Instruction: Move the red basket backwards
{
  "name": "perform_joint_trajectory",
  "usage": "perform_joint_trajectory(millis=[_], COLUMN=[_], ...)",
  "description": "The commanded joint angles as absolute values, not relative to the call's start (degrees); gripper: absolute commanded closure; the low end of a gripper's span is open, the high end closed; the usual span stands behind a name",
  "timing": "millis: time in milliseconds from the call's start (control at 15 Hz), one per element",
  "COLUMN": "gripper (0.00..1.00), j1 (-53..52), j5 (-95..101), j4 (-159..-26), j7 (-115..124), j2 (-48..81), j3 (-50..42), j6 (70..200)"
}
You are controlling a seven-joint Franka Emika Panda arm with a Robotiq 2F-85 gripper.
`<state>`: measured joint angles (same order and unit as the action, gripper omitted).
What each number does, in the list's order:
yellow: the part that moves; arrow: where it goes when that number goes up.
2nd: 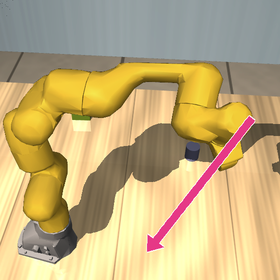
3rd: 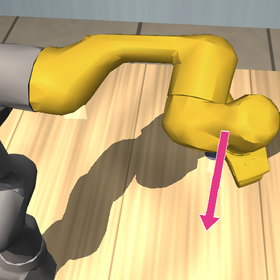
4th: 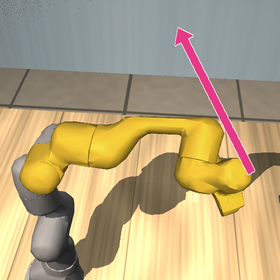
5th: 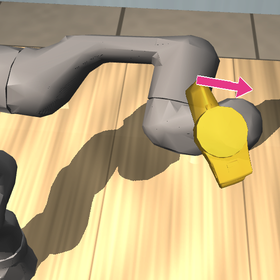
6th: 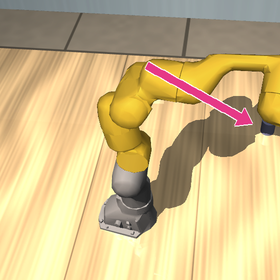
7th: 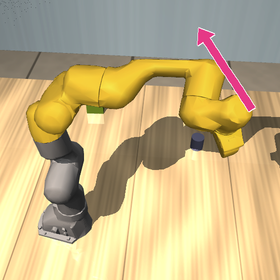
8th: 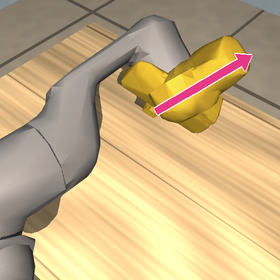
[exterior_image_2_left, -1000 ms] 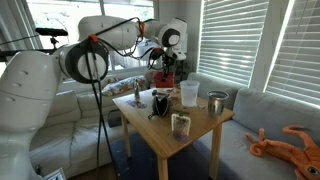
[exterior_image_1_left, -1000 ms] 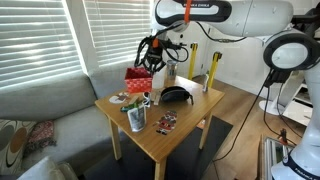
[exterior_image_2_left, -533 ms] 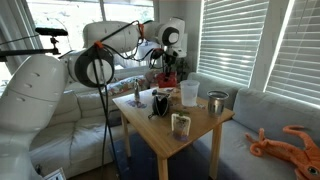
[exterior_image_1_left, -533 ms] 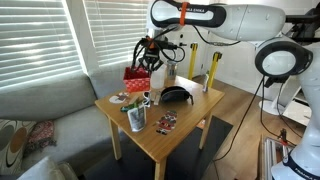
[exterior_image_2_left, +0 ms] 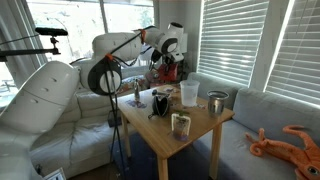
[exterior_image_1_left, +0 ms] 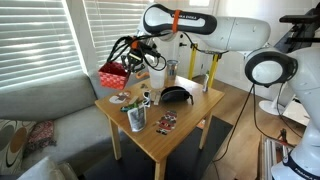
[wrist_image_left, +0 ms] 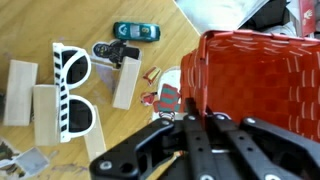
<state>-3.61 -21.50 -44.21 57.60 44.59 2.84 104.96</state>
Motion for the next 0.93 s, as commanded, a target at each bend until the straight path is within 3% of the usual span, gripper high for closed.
perform_joint_trajectory(millis=[0, 467, 867], gripper=[0.99, 0.99, 0.99], j1=[-3.34, -3.45, -4.43], j5=[-22.95, -21.35, -17.65], j4=[-35.42, -30.25, -30.56], j7=[61.38, 65.07, 76.6], j2=[51.88, 58.27, 56.14], j3=[5.58, 6.72, 3.26], j6=[103.78, 99.13, 84.87])
